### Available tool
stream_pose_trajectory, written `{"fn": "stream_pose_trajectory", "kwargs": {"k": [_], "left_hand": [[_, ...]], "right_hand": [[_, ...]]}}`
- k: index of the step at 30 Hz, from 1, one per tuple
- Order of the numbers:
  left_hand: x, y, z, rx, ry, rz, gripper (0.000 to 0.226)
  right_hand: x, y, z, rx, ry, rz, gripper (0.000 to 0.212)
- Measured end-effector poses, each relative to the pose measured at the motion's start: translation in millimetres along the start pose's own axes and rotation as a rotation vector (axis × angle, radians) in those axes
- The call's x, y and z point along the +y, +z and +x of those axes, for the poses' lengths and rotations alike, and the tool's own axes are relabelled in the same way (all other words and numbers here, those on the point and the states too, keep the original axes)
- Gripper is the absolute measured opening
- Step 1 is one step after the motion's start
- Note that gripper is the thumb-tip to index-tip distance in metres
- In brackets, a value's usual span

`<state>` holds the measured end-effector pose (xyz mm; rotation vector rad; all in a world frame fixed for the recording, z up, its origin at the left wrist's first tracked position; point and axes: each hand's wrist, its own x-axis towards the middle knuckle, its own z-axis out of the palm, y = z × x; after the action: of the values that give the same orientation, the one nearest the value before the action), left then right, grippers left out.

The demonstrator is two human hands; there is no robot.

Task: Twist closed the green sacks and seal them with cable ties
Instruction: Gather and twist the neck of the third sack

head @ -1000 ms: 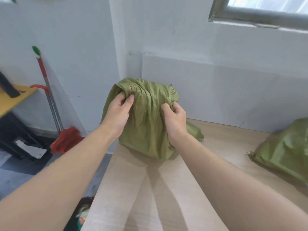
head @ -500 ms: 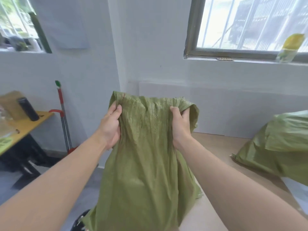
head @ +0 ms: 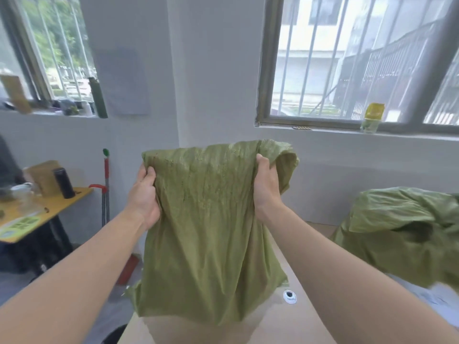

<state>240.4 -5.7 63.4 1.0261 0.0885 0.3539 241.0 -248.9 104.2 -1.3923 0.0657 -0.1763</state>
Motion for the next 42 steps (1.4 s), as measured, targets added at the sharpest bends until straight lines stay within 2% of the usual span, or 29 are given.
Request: {"fn": "stream_pose_trajectory", "kwargs": {"k": [6, 15, 22, 32, 42], "left_hand": [[26, 40, -52, -0.086, 0.035, -0.032, 0.034], [-7, 71, -104, -0.243, -0.102, 0.008, 0.042], [-43, 123, -161, -0.267, -0.173, 0.054, 0.040], [-120, 249, -258, -0.277, -0.159, 0.068, 0.037], [-187, 349, -314, -0.213, -0.196, 0.041, 0.036]], "right_hand": [[-39, -24, -50, 0.078, -0.031, -0.071, 0.059], [-48, -88, -117, 0.208, -0.021, -0.110, 0.056], [-52, -172, -145, 0.311, -0.051, -0.095, 0.054], [-71, -341, -170, 0.287, -0.081, -0.135, 0.060], [-94, -483, -158, 0.259, -0.123, -0.175, 0.047]]}}
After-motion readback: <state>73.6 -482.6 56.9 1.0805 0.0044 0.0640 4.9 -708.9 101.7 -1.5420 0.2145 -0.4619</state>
